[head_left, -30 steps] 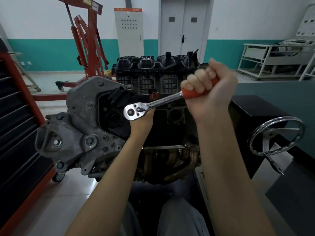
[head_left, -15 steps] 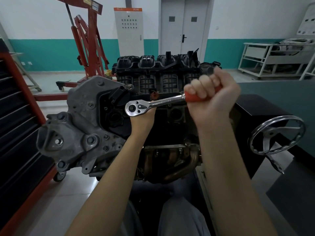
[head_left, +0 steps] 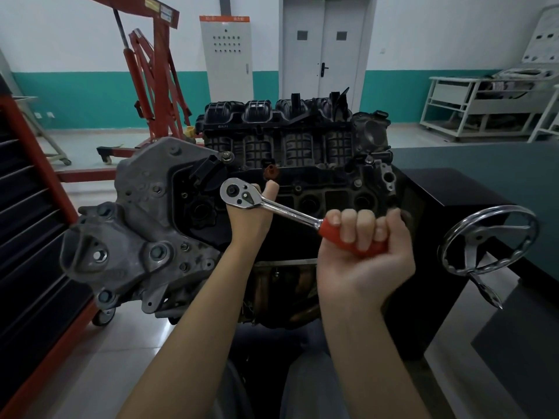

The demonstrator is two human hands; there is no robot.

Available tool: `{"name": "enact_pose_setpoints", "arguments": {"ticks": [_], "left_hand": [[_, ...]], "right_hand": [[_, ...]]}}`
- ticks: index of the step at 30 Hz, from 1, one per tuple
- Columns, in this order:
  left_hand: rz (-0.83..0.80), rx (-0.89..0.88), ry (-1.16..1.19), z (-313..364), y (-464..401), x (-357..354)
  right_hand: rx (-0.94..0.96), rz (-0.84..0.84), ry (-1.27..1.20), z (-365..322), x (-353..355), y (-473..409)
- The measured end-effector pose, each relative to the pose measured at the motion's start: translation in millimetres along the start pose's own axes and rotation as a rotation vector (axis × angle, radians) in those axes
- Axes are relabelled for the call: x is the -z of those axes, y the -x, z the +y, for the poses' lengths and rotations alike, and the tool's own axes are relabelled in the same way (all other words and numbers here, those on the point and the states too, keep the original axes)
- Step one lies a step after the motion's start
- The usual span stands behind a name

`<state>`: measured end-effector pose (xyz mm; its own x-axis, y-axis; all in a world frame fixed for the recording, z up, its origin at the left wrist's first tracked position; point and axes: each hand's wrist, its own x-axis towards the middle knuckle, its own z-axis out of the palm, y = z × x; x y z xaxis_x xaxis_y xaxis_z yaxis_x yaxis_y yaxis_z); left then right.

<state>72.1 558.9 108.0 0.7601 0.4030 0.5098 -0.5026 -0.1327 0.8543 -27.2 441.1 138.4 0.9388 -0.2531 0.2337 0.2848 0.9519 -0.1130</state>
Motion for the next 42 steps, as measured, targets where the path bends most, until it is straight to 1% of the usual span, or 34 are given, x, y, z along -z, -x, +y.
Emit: {"name": "enact_pose_setpoints", "arguments": {"ticks": [3,6,7,9,11,13,16,18,21,25,29,32,34,36,39,42], "left_hand": [[-0.003,-0.001,-0.025,-0.7,-2.3,0.0],[0.04,0.054,0.038,-1.8,-3.7,-0.4],[0.034,0.039,0.052,-2.3,-4.2,-0.4],[-0.032,-0.021,0.042,-2.8,-3.1,0.1],[-0.08,-0.027,0.011,-2.4,-1.9,0.6],[-0.066,-0.012,0.006,-4.3,-1.7,1.0],[-0.011,-0.026,0.011,-7.4,-2.4,1.8],[-0.008,-0.039,0.02,-4.9,-1.7,1.2],[-0.027,-0.043,0.04,-0.8,-1.4,1.6],[-0.023,-0.022,-0.018,-0.8,-2.7,1.9],[0.007,0.11,0.038,-4.8,-4.2,2.1],[-0.018,0.042,0.022,-5.4,-2.3,0.3],[-0.008,0.065,0.019,-5.6,-1.7,0.4],[0.016,0.085,0.023,-6.5,-2.4,1.9],[-0.001,0.0,0.039,-3.1,-1.3,3.9],[-0.014,-0.007,0.109,2.1,0.5,4.3]], "right_hand": [[-0.026,-0.041,0.036,-6.8,-10.4,-20.6],[-0.132,-0.097,0.14,-12.2,-32.7,-58.6],[-0.176,-0.111,0.18,-11.8,-41.0,-69.8],[-0.267,-0.13,0.247,-11.0,-54.8,-87.2],[-0.322,-0.135,0.266,-11.1,-61.4,-95.0],[-0.293,-0.116,0.237,-12.1,-56.5,-89.0],[-0.132,-0.046,0.135,-10.6,-29.3,-53.5],[-0.05,0.0,0.055,-6.3,-10.0,-22.2],[-0.003,0.011,0.004,-0.1,2.9,1.3],[-0.042,-0.065,0.072,-6.8,-14.3,-27.2],[-0.203,-0.13,0.225,-10.8,-48.4,-73.4],[-0.31,-0.147,0.3,-9.3,-65.5,-91.5],[-0.288,-0.128,0.287,-8.8,-63.6,-87.2],[-0.2,-0.095,0.242,-8.6,-50.1,-68.2],[-0.04,-0.041,0.125,-2.7,-19.8,-21.1],[0.031,-0.033,0.04,7.1,-1.5,13.5]]}}
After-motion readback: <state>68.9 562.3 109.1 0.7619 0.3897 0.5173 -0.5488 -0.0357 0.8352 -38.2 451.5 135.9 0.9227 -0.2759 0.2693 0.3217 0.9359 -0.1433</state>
